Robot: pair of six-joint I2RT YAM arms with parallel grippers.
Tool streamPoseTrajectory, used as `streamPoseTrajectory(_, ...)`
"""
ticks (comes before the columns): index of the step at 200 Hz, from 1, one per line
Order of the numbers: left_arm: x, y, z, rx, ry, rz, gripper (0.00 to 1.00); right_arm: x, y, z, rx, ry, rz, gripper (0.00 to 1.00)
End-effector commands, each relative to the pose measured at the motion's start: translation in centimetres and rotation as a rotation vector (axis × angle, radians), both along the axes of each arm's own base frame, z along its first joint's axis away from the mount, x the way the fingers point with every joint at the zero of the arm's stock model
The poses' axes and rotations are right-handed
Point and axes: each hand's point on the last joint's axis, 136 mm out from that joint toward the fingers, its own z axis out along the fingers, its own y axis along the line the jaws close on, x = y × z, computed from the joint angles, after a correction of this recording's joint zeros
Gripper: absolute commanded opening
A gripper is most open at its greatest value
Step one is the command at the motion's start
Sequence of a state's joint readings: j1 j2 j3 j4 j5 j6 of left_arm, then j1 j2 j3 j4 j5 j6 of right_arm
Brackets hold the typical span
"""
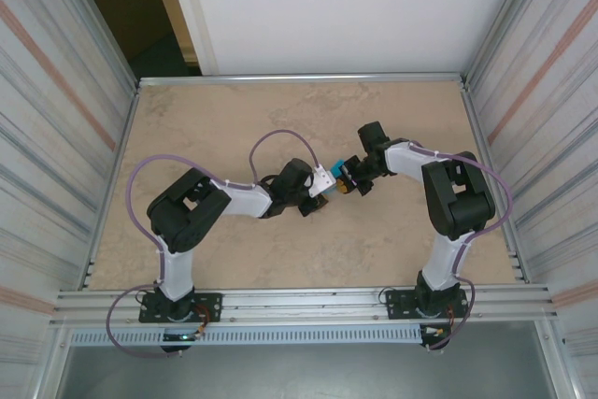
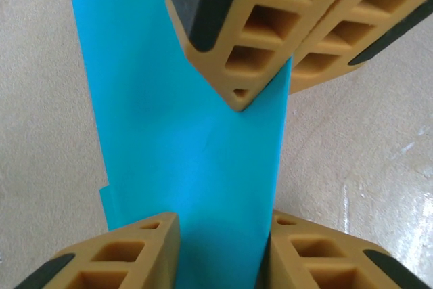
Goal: Fold a paper plane with a square sheet of paper (pick it up from the middle)
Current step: Fold the wing for the fifth time at the center of the table.
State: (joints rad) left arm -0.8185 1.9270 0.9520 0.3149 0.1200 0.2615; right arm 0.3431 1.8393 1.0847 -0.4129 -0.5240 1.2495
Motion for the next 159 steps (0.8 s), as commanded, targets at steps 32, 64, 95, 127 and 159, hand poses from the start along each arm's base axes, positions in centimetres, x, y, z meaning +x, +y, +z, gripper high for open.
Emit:
streamPoseTrajectory(32, -0.7, -0.9, 2.0, -0.042, 0.012, -0.031, 0.34, 0.0, 0.2, 0.3, -0.006, 0.009, -0.009, 0.08)
streamPoseTrajectory(64, -0.6, -0.6, 1.6, -0.033, 0.014, -0.02, 0.28, -0.1, 0.2, 0.3, -0.007, 0.007, -0.008, 0.08)
streamPoseTrajectory(95, -0.7, -0.1, 0.7, -0.028, 0.045, -0.006, 0.22, 0.0, 0.3, 0.5, -0.003, 0.002, -0.006, 0.22)
streamPoseTrajectory(127, -0.5, 0.4, -0.2, -0.044, 0.099, 0.014, 0.19, 1.0, 0.0, 2.2, 0.001, -0.062, 0.004, 0.55)
streamPoseTrajectory(159, -0.6, 0.6, 0.1, -0.1, 0.21, 0.007, 0.14, 2.1, -1.7, 4.5, -0.033, -0.139, -0.001, 0.67)
